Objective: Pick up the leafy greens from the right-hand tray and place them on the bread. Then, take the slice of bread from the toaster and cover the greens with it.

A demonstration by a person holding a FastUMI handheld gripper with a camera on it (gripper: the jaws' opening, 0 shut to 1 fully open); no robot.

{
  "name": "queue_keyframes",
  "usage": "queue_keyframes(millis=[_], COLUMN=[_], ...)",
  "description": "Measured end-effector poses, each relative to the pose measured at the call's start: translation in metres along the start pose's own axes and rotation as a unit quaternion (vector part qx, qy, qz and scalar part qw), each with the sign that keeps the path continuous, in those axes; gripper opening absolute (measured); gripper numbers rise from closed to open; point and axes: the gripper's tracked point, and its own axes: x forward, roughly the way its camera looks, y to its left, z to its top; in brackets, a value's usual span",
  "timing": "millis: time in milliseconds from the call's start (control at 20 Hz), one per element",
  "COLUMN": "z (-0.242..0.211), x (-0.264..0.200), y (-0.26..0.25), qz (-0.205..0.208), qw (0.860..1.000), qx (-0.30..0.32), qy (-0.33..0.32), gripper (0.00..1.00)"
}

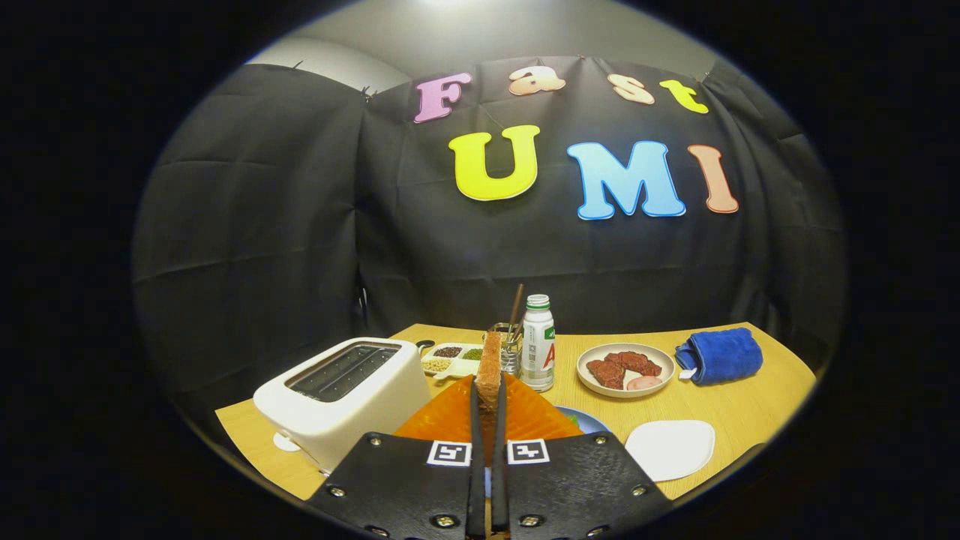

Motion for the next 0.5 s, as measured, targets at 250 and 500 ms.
queue_keyframes(millis=[250, 500], z=[-0.013, -0.022], x=[0.005, 0.008], y=[-0.011, -0.013], qz=[-0.007, -0.011], qw=[1.000, 0.999], qx=[0.011, 0.028], qy=[0.013, 0.014], gripper=[0.03, 0.04])
